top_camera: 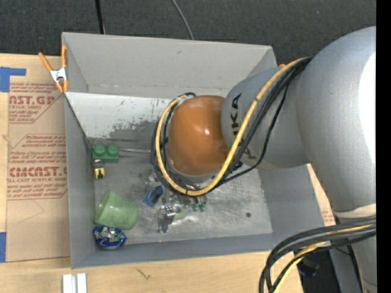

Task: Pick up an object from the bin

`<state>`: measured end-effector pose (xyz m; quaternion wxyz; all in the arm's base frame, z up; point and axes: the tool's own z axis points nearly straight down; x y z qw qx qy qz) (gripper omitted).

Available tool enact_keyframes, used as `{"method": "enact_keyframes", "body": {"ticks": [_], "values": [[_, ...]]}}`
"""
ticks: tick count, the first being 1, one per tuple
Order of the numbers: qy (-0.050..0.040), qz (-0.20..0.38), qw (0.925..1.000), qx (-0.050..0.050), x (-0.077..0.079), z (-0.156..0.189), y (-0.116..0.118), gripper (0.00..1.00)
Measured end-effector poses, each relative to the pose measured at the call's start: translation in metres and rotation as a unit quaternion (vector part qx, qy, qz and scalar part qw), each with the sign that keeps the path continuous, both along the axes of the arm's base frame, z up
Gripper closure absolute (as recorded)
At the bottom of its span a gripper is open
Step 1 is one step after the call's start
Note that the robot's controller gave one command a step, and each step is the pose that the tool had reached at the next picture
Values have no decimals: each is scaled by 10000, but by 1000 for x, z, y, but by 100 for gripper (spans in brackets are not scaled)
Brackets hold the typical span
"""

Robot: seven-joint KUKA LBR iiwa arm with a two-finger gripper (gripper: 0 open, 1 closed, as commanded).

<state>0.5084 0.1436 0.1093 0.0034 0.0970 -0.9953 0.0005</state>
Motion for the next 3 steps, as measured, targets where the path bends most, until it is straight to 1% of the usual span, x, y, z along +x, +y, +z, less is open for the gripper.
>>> {"method": "enact_keyframes", "body": {"ticks": [1, 2, 3], "values": [[-46, -1325, 9912, 9, 35, -31, -50, 0], [-71, -1315, 9913, 24, 37, -28, -48, 100], [-78, -1259, 9920, 13, 45, 104, -62, 100]]}}
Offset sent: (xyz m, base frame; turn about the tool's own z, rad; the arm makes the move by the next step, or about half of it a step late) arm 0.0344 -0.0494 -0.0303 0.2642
